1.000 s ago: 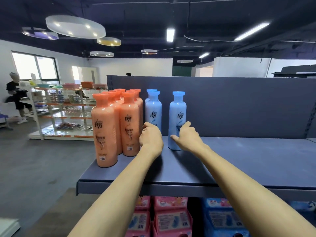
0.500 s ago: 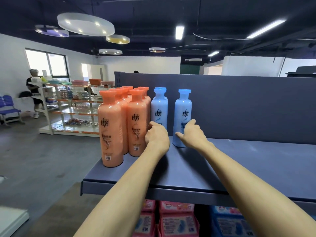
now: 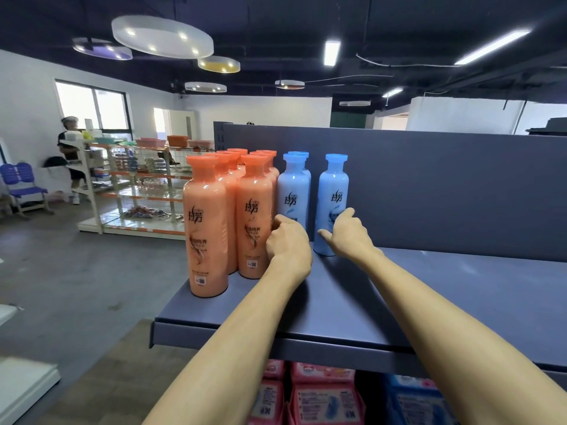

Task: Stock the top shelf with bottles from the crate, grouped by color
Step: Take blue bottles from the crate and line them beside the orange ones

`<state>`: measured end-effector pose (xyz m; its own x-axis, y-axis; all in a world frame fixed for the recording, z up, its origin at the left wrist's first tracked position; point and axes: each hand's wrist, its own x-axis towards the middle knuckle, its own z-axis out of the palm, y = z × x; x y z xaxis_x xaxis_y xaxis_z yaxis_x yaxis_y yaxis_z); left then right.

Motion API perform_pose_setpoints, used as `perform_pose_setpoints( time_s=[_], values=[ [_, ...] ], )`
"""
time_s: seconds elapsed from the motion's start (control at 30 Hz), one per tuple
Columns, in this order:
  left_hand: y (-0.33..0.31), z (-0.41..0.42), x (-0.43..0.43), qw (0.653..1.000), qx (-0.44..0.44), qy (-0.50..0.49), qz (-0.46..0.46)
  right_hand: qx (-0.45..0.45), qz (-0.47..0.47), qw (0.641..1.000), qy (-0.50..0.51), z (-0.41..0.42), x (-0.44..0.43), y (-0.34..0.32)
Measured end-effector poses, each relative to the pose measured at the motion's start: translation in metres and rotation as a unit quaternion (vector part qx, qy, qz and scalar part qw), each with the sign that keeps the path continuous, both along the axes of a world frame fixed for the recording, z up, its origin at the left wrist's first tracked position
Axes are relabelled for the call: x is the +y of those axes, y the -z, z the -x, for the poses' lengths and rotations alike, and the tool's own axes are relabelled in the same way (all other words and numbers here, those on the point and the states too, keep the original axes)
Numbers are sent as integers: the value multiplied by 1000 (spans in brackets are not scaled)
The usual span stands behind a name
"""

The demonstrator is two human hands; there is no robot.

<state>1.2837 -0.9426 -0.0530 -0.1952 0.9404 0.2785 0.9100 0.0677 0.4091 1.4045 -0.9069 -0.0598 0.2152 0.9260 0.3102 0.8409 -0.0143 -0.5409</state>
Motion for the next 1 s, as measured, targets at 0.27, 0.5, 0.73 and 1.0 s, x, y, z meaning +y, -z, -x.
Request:
perform_pose_setpoints(
  time_s=[0.27, 0.5, 0.73, 1.0],
  values=[
    [-4, 0, 0, 999, -40, 6, 12, 7, -7, 1000, -3, 5, 10, 1],
    [-3, -1, 2, 999, -41, 8, 10, 9, -20, 1000, -6, 9, 10, 0],
    [0, -1, 5, 999, -48, 3, 5, 8, -45, 999, 12, 17, 8, 4],
    [2, -1, 7, 999, -40, 6, -2, 7, -46, 999, 23, 21, 11, 2]
  ],
)
